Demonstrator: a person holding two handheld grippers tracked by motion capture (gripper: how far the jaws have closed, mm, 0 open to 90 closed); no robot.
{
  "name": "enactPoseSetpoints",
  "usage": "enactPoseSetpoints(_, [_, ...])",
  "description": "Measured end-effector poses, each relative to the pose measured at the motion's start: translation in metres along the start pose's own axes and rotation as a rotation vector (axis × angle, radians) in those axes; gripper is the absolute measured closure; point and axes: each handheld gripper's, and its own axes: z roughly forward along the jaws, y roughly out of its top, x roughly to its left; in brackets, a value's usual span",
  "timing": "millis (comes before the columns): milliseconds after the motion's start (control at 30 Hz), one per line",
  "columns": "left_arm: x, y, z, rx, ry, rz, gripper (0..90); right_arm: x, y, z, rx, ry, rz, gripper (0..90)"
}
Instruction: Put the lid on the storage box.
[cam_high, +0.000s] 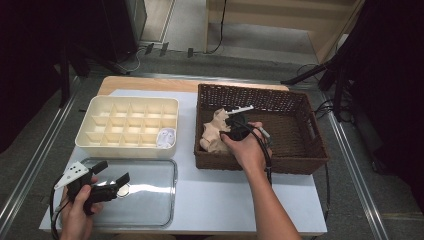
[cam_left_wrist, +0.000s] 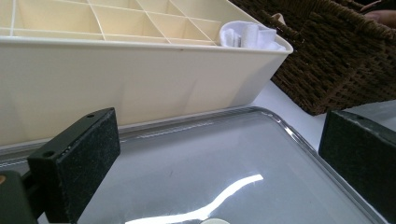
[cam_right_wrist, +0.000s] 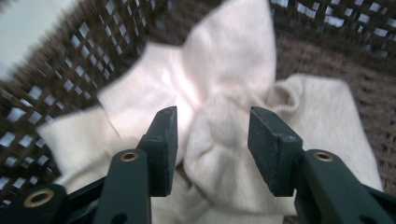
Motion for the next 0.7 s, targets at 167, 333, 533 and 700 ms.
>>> enactPoseSetpoints(167, [0.0,0.0,0.0,-0.001,-0.002,-0.001,0.0,0.0,0.002,-0.007,-0.013,-0.074,-0.01,89.8])
enactPoseSetpoints(333, [0.0,0.0,0.0,0.0,-0.003,0.002,0.0,-0.005,0.001,-0.027,-0.153,-0.058,0.039,90.0])
enactPoseSetpoints(533, [-0.003,0.0,0.002,0.007,-0.007,0.011,0.0,-0.01,-0.005,-0.048,-0.286,-0.061,0.036,90.0])
enactPoseSetpoints(700, [-0.004,-0.001,0.004,0.01,-0.008,0.012,0.0,-0.016,-0.014,-0.062,-0.359,-0.042,0.045,90.0])
